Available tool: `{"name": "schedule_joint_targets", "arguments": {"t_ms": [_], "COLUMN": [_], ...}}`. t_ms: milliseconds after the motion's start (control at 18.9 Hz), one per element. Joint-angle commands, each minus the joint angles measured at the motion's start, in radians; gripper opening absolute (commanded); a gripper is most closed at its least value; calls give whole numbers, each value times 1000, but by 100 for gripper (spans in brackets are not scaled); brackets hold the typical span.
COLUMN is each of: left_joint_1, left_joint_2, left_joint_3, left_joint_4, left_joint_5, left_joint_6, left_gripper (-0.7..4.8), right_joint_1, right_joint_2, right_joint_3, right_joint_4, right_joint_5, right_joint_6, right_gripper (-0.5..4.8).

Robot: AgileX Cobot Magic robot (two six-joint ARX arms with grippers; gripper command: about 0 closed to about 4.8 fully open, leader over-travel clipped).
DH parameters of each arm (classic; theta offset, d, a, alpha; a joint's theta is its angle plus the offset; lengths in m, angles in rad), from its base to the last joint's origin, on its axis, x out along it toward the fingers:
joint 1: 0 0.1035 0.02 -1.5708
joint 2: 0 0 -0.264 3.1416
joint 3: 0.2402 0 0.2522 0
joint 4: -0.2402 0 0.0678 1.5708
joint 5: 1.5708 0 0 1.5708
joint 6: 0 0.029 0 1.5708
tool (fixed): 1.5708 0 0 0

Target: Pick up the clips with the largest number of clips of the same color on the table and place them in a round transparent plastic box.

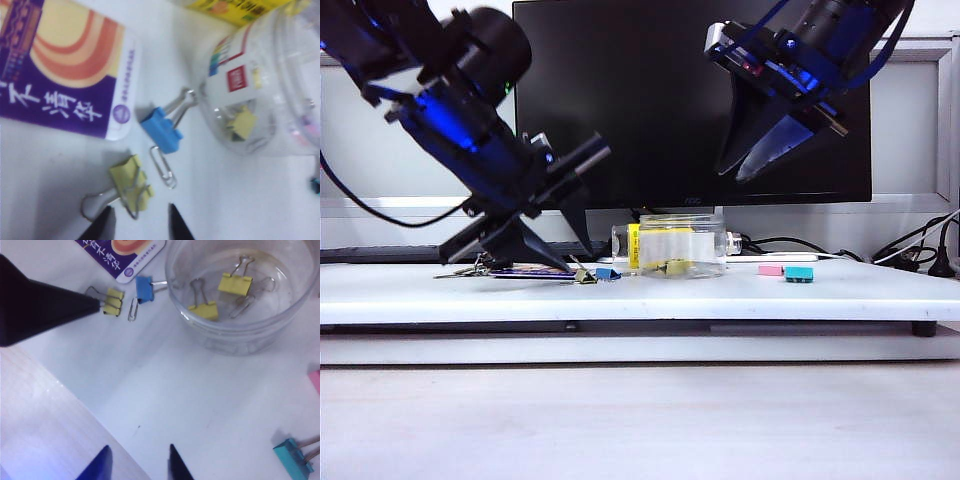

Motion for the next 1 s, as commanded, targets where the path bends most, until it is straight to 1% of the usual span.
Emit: {"name": "schedule_joint_targets", "arguments": {"t_ms": [53,106,158,317,423,475,581,845,951,1004], "left_joint_1": [-1,-1,-1,-1,-1,-1,-1,-1,-1,-1], "left_joint_2": [-2,-2,-2,-2,-2,-2,-2,-3,-3,-3], "left_joint_3": [3,3,3,3,3,3,3,3,4,4], "left_joint_4": [31,38,41,42,44,44,45,60,80,86], "left_joint_5": [4,4,4,4,4,4,4,6,25,22], "left_joint_6": [-3,-3,-3,-2,5,5,5,6,8,8], "left_gripper": [141,117,106,104,47,46,-2,-5,-2,52], "right_joint_1": [2,2,2,2,2,2,2,2,1,1], "right_joint_2": [-7,-7,-6,-6,-7,-7,-7,-7,-9,-11], "right_joint_3": [4,4,4,4,4,4,4,4,4,4], "right_joint_4": [16,18,18,22,23,23,23,21,18,18], "right_joint_5": [-5,-5,-5,-5,-5,-5,-5,-5,-1,-1], "right_joint_6": [0,0,0,0,0,0,0,0,0,0], "right_gripper": [147,147,147,147,147,147,147,147,147,147]}}
